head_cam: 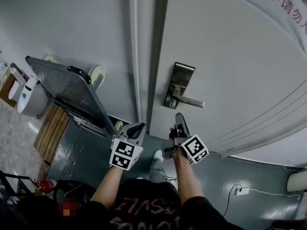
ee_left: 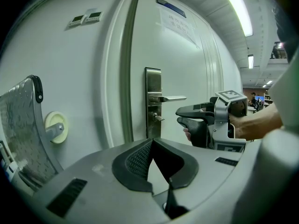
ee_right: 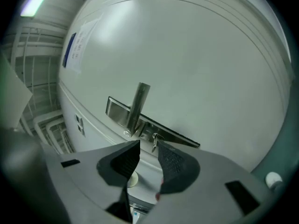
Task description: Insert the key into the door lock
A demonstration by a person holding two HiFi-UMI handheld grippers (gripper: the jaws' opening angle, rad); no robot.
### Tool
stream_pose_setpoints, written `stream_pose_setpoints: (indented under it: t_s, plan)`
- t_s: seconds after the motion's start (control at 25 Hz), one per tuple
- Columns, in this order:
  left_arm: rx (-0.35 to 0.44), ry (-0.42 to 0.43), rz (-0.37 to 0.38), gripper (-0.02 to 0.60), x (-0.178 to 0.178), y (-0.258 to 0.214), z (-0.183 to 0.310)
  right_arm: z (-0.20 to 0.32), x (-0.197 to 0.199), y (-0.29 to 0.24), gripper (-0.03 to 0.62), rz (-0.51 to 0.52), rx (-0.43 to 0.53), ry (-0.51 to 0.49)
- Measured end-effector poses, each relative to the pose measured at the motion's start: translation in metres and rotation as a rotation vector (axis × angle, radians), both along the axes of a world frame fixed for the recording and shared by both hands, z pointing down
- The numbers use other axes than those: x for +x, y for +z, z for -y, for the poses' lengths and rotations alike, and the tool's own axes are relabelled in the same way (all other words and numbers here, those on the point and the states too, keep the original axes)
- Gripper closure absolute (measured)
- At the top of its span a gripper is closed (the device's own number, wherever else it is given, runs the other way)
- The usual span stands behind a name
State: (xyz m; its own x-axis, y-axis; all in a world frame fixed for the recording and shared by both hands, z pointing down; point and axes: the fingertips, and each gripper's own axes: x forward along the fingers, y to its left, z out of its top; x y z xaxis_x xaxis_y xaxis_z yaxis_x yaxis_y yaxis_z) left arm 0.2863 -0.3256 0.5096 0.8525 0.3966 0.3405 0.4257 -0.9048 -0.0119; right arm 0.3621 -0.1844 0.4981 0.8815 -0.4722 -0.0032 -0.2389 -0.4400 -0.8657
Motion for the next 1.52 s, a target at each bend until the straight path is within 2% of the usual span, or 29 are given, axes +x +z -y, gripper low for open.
stream_pose_setpoints:
  t_s: [0.36,0.84,1.2,1.52]
  plan:
    - [-0.019,0.029,-0.024,0.569,-0.019,-0.009,-0.012,0.0,-0.035,-0.029,0.45,-0.136,-0.266,-0.036]
    - [-0.053,0.078,-0.056,0.569,-0.032,-0.023,-0.04,-0.022,-0.075,-0.046,0.502,-0.238,-0.527,-0.034]
    - [-0.06,0.116,-0.071,0.569,-0.032,-0.031,-0.068,-0.047,-0.092,-0.049,0.519,-0.272,-0.685,-0.023]
    - [-0.049,0.113,-0.092,0.571,-0.035,-0.039,-0.094,-0.073,-0.102,-0.05,0.528,-0.284,-0.712,-0.03]
